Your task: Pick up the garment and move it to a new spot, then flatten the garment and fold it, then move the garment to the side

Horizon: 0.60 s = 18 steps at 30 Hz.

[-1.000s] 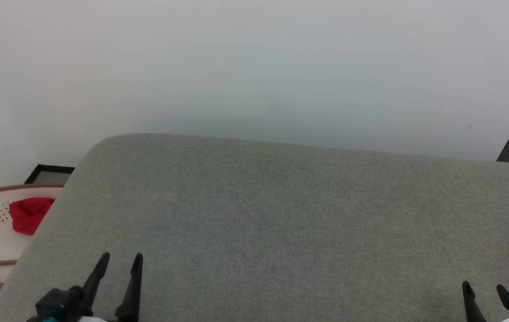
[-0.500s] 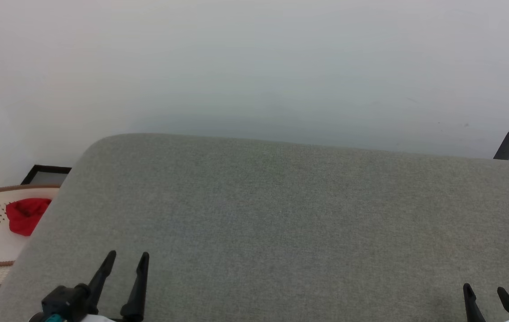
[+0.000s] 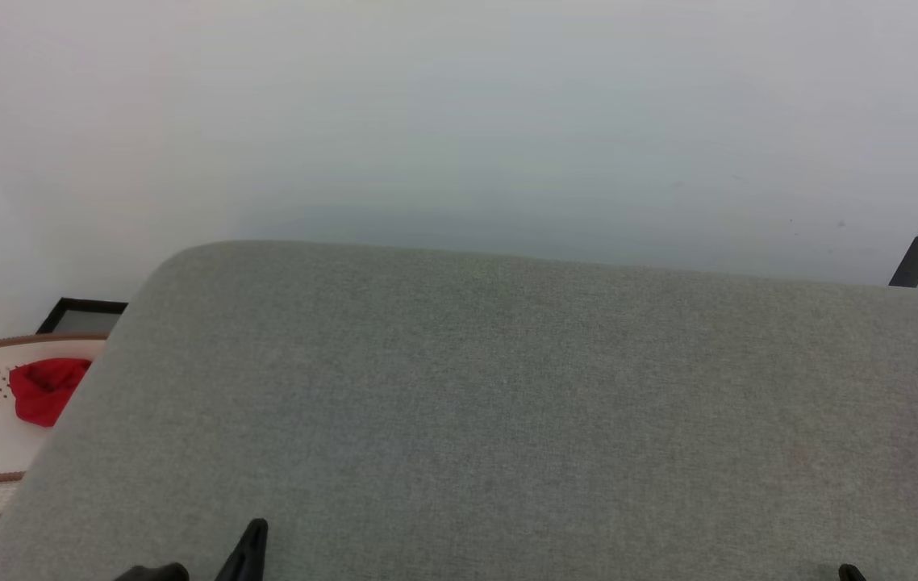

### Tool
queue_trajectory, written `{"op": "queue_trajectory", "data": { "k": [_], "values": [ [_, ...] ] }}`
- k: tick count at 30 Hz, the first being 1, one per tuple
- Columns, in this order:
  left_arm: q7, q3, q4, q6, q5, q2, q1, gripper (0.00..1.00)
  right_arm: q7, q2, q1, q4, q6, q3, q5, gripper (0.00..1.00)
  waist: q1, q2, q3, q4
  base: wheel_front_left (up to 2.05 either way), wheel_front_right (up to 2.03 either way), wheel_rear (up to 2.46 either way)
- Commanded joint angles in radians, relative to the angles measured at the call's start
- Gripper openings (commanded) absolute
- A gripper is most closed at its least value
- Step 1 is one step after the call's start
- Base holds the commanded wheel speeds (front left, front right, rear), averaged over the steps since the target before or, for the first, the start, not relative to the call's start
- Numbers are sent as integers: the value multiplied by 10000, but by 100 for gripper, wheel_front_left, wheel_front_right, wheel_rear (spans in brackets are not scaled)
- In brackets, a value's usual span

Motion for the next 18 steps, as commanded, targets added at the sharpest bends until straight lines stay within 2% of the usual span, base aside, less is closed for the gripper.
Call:
{"op": "queue_trajectory", "data": {
  "k": [1, 18],
  "values": [
    [73, 147, -174, 0, -365, 33, -249, 0, 1, -36, -255, -135, 0, -1, 446, 0, 0, 0, 10, -3, 0, 0, 0],
    [862, 691, -264, 1, -2829, -392, -661, 0, 26, 18, -749, -183, -2, 202, 3426, 0, 0, 0, 142, -51, 0, 0, 0]
  ]
}}
